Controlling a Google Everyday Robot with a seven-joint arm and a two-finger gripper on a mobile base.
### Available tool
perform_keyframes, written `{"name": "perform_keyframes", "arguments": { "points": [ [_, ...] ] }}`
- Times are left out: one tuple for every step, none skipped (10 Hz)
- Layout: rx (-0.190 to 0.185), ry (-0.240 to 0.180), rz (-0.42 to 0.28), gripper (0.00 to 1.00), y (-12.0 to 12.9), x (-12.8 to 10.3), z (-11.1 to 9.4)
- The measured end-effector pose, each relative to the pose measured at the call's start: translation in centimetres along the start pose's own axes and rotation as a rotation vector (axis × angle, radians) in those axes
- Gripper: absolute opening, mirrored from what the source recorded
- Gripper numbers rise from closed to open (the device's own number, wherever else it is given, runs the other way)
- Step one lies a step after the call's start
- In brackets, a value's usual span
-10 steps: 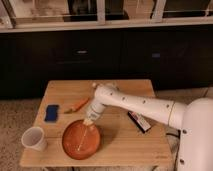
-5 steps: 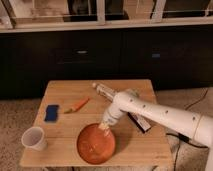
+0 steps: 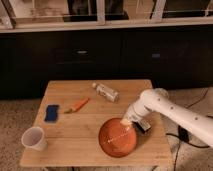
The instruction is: Drag the ceramic bowl in a circle
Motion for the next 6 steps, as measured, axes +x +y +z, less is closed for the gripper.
{"name": "perform_keyframes", "arguments": {
  "points": [
    [0.010,-0.006,0.003,0.02,-1.0,0.3,-0.7],
    [0.018,-0.013,0.004,0.02,-1.8,0.3,-1.4],
    [0.026,-0.023,0.003,0.02,-2.8,-0.2,-1.9],
    [0.028,-0.030,0.000,0.02,-3.4,-0.9,-2.1],
    [0.029,-0.035,-0.005,0.02,-3.7,-1.9,-1.9],
    [0.028,-0.041,-0.010,0.02,-3.8,-3.3,-1.5]
  ]
}}
